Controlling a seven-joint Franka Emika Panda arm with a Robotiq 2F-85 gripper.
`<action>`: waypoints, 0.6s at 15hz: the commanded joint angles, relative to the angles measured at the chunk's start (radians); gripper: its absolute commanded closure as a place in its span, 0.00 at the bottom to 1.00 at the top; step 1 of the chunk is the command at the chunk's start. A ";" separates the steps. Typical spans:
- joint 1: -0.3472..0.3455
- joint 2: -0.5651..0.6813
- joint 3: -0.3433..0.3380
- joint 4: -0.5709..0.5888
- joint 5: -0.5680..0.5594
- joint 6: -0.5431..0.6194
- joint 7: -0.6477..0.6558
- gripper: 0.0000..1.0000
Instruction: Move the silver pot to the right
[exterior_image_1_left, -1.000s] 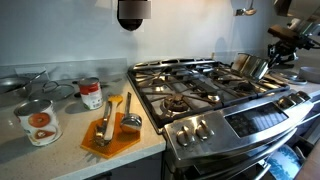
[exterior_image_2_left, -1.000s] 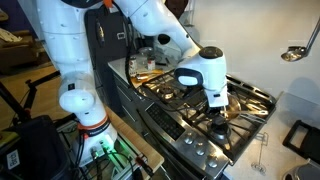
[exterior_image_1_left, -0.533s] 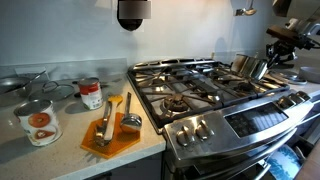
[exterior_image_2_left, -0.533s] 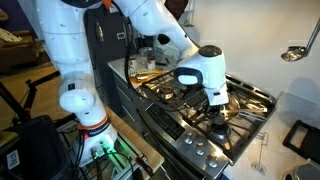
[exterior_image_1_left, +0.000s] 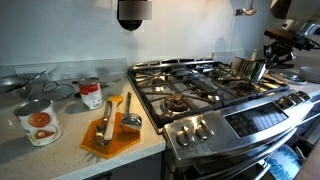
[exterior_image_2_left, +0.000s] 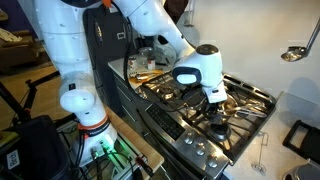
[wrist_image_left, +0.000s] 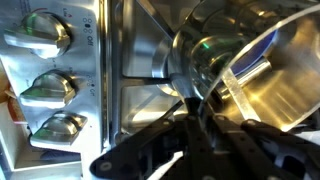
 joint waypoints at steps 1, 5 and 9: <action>0.039 0.033 -0.003 0.000 -0.066 0.088 0.092 0.98; 0.063 0.055 -0.027 -0.012 -0.187 0.138 0.195 0.98; 0.100 0.058 -0.055 -0.027 -0.327 0.167 0.300 0.98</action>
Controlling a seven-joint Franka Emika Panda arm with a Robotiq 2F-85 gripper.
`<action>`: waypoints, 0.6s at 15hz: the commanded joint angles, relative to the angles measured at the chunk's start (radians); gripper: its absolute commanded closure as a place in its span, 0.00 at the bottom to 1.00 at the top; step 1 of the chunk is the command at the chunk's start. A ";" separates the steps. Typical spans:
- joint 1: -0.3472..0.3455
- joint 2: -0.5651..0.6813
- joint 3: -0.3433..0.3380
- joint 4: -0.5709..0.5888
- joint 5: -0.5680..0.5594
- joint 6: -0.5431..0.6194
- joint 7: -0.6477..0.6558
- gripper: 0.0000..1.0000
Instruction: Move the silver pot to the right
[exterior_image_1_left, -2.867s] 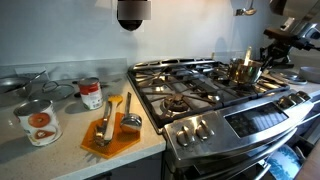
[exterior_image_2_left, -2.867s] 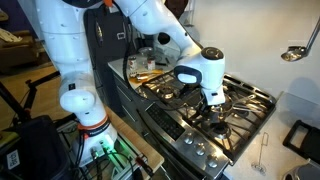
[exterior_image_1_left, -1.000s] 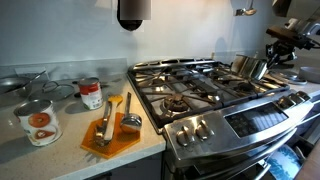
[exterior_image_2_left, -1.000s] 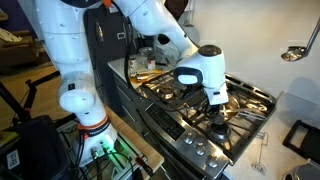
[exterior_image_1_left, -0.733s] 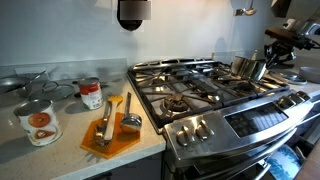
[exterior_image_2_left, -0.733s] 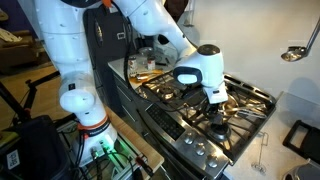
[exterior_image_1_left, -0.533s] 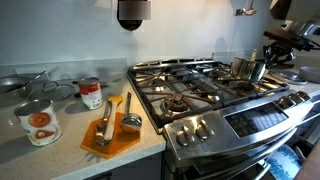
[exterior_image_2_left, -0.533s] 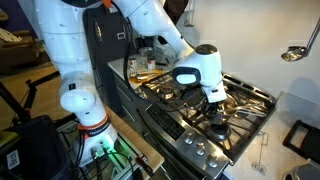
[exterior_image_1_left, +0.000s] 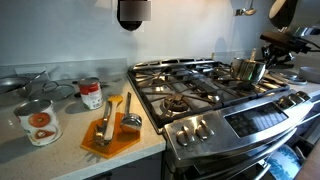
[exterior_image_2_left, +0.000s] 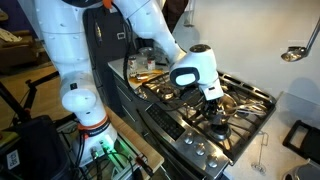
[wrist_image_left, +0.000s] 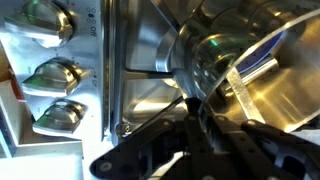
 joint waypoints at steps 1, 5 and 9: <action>0.063 0.058 -0.027 0.017 -0.118 0.074 0.130 0.98; 0.107 0.067 -0.057 0.013 -0.257 0.073 0.234 0.98; 0.179 0.120 -0.119 0.065 -0.367 0.099 0.376 0.98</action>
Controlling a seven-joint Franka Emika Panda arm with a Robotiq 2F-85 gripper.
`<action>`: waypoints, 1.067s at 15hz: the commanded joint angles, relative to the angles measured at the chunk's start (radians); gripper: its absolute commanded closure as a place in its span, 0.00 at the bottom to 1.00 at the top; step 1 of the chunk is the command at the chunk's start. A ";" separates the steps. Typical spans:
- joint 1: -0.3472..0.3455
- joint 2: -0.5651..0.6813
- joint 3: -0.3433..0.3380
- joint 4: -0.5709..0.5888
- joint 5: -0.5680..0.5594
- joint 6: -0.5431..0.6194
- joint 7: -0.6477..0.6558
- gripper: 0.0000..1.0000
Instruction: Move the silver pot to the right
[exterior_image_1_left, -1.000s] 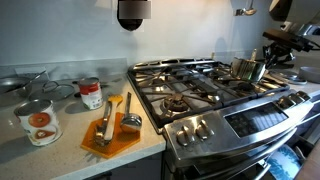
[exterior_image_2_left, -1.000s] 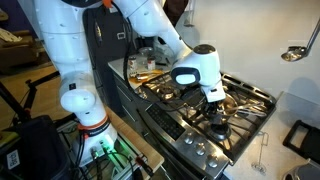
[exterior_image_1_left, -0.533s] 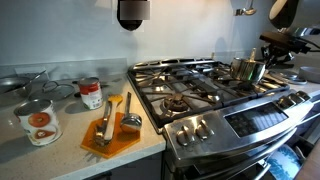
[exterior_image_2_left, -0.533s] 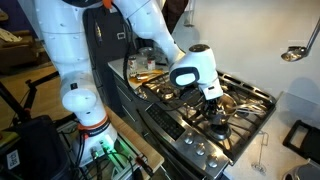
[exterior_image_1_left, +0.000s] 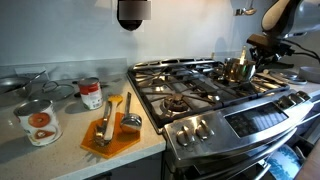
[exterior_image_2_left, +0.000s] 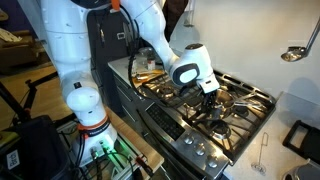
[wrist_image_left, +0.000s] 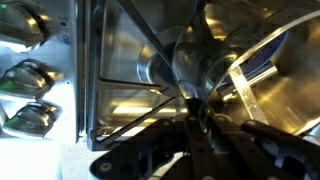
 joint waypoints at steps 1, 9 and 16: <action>0.081 0.079 -0.082 0.063 -0.095 0.028 0.141 0.98; 0.187 0.085 -0.219 0.064 -0.169 0.012 0.285 0.98; 0.353 0.112 -0.397 0.052 -0.278 0.067 0.451 0.98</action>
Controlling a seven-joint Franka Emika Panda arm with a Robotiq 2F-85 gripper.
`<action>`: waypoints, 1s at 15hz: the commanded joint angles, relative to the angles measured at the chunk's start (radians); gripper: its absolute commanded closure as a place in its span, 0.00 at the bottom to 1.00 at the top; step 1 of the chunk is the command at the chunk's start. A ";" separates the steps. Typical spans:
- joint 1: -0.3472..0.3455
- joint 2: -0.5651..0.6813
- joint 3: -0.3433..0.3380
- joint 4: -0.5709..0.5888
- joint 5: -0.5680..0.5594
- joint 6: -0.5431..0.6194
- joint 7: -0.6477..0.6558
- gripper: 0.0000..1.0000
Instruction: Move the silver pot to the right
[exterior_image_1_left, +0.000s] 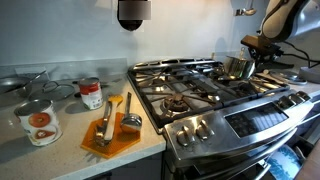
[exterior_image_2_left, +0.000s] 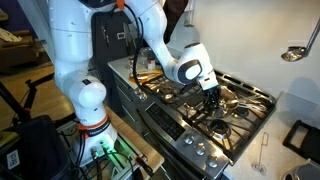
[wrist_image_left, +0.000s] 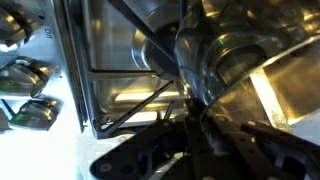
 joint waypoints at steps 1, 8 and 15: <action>0.098 0.044 -0.133 0.012 -0.077 0.056 0.119 0.98; 0.273 0.074 -0.307 -0.005 -0.112 0.069 0.198 0.98; 0.407 0.135 -0.456 -0.022 -0.094 0.071 0.219 0.98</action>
